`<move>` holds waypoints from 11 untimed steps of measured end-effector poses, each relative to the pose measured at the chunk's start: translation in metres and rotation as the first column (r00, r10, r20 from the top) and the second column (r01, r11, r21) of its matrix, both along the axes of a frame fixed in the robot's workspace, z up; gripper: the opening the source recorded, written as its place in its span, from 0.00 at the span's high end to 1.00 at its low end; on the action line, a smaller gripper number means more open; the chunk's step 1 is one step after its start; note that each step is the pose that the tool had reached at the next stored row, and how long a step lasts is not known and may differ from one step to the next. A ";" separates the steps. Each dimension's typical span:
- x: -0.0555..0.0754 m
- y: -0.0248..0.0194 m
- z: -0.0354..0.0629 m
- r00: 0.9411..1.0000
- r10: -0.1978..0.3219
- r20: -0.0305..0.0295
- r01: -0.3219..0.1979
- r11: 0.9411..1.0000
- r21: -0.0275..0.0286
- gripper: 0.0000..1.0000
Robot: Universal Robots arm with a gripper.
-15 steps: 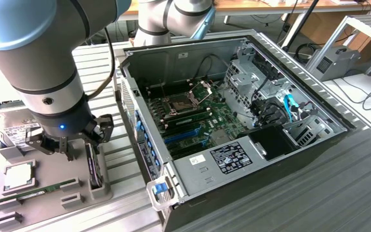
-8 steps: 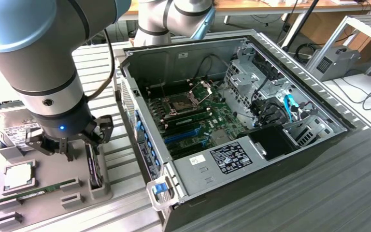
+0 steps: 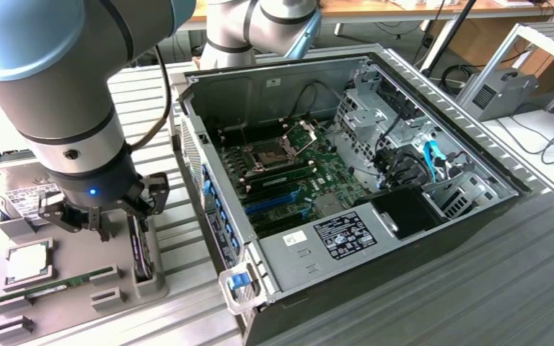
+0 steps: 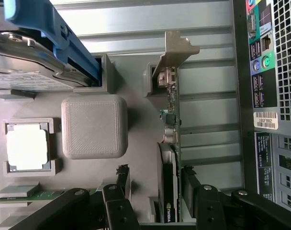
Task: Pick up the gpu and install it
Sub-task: 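Pick up the gpu and move the gpu toward the slot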
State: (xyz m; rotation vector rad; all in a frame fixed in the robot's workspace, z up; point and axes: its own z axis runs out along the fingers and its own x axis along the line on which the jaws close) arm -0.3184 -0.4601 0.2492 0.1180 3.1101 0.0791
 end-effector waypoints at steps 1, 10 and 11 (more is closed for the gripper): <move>0.000 0.0000 -0.0003 1.000 0.000 0.000 0.000 1.000 0.000 0.44; -0.001 0.0004 -0.0031 1.000 0.000 0.000 0.000 1.000 0.000 0.44; -0.001 0.0008 -0.0034 1.000 0.000 0.000 0.000 1.000 0.000 0.44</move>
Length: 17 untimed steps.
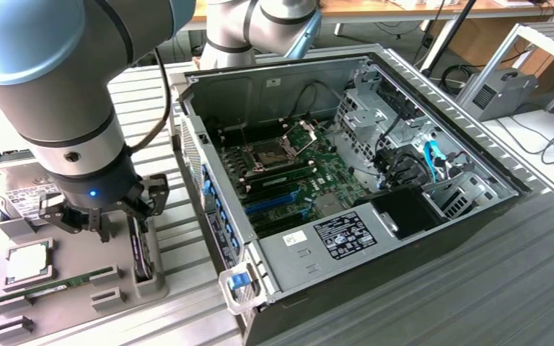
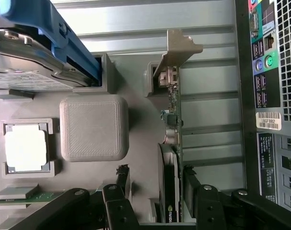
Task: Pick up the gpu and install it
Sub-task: 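Pick up the gpu and move the gpu toward the slot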
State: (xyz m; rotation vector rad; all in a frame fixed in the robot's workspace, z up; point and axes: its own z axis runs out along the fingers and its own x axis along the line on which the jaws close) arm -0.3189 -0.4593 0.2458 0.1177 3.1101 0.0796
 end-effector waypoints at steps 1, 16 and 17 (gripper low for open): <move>0.001 0.0010 -0.0002 1.000 0.001 0.000 -0.001 1.000 0.000 0.44; 0.008 0.0093 -0.0053 1.000 0.010 0.000 -0.010 1.000 0.000 0.44; 0.009 0.0098 -0.0055 1.000 0.011 0.000 -0.011 1.000 0.000 0.44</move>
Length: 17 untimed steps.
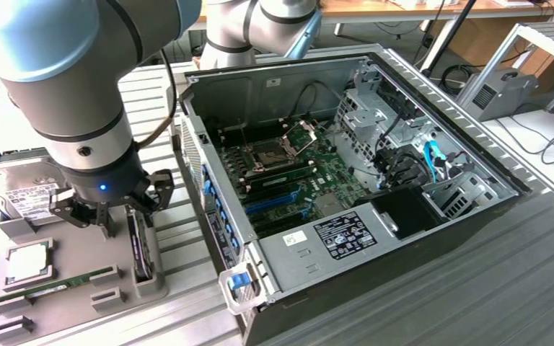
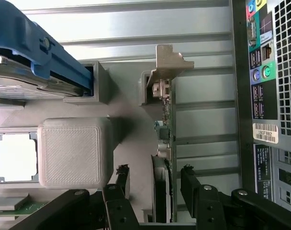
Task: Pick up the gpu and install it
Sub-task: 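Pick up the gpu and move the gpu toward the slot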
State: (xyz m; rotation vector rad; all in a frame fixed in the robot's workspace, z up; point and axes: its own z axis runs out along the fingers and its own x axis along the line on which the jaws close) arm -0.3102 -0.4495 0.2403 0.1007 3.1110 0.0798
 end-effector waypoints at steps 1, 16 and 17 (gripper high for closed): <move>0.002 0.0020 -0.0001 1.000 0.001 0.000 -0.001 1.000 0.000 0.44; 0.002 0.0085 -0.0001 1.000 0.001 0.000 -0.001 1.000 0.000 0.71; 0.002 0.0089 -0.0001 1.000 0.001 0.000 -0.001 1.000 0.000 0.71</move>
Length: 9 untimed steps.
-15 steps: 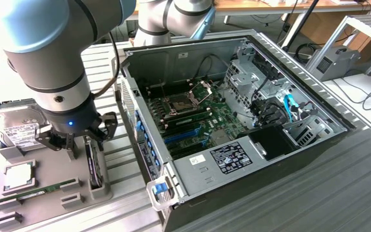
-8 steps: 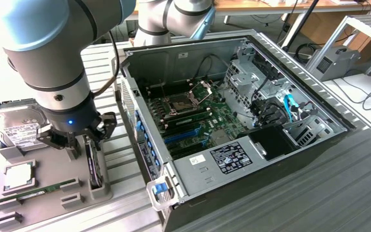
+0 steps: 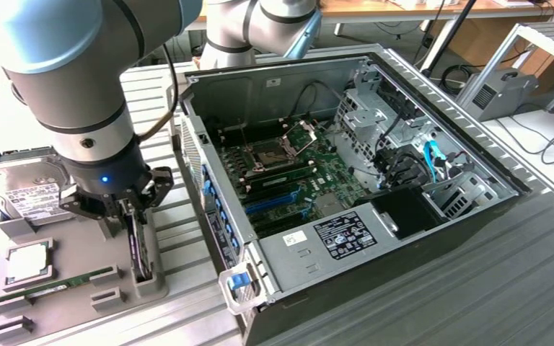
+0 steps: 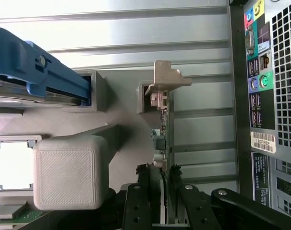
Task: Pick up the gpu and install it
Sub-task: 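Pick up the gpu and move the gpu toward the slot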
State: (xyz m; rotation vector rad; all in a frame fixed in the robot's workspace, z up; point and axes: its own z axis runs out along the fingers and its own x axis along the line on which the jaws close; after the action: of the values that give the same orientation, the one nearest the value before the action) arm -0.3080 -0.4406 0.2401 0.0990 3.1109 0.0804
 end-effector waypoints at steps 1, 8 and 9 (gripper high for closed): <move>0.000 0.0004 0.0000 1.000 0.000 0.000 0.000 1.000 0.000 0.71; 0.000 0.0029 0.0001 1.000 0.000 0.000 0.000 1.000 0.000 0.71; 0.000 0.0030 0.0005 1.000 0.000 0.000 0.000 1.000 0.000 0.71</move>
State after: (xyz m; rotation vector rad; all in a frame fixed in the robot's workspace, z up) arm -0.3080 -0.4376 0.2407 0.0988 3.1108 0.0802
